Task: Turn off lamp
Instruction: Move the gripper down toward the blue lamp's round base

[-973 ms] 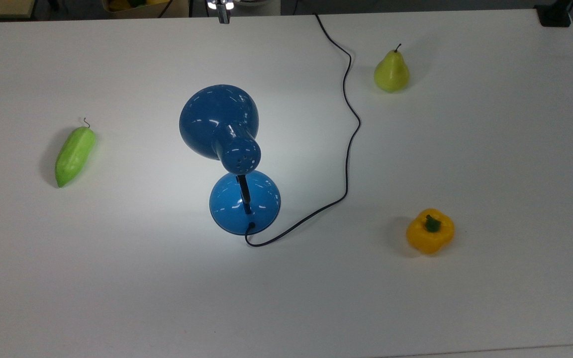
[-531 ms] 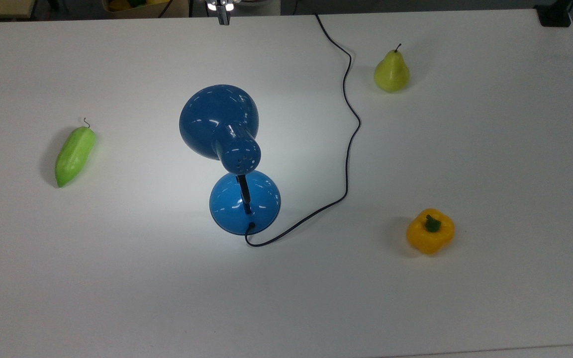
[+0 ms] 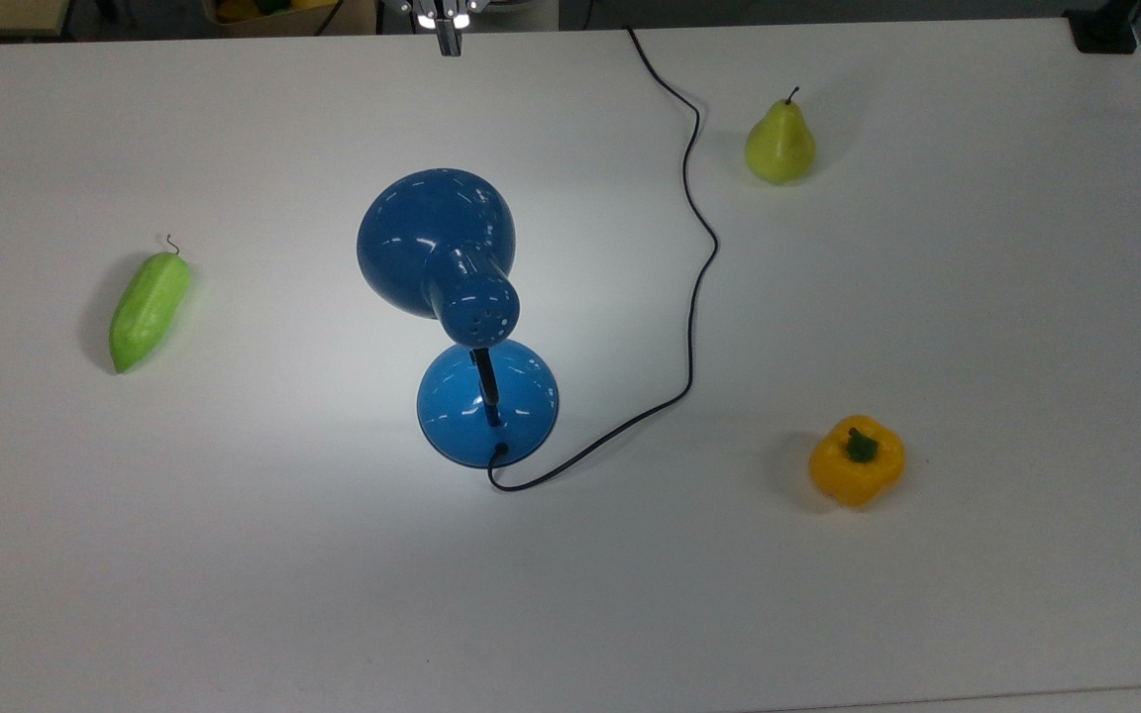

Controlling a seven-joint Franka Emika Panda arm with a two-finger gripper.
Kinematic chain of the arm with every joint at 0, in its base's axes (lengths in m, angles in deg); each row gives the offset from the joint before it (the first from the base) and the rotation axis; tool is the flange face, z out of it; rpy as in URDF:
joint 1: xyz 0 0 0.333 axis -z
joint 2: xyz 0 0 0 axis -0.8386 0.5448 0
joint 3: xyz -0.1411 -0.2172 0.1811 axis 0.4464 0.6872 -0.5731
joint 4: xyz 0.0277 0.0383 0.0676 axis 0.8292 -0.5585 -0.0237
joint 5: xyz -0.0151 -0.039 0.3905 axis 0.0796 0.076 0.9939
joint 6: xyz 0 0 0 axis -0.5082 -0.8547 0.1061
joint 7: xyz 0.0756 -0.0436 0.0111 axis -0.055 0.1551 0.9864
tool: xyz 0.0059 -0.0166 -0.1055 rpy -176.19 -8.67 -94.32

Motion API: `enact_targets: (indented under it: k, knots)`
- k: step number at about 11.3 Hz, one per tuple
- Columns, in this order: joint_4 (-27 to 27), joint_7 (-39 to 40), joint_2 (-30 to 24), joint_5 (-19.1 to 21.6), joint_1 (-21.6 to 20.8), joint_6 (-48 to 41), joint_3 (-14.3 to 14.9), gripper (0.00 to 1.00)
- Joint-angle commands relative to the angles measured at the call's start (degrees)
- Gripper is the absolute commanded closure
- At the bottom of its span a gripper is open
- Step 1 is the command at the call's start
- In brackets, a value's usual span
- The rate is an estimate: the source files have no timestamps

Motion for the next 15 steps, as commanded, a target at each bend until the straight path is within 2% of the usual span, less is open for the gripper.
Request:
enact_targets:
  k: [1,6,9,12,15]
  knots:
    - [-3.4,8.8,0.0,-0.5,-0.4,2.0,0.3,1.0]
    - [-11.0,8.3,2.6,-0.7,0.1,15.6,0.3,1.0]
    - [-12.7,5.5,5.4,-0.7,0.0,22.3,0.3,1.0]
    - [-17.7,6.2,6.3,-0.8,0.0,30.0,0.3,1.0]
    - [-18.5,6.0,9.9,-0.8,-0.4,36.8,0.3,1.0]
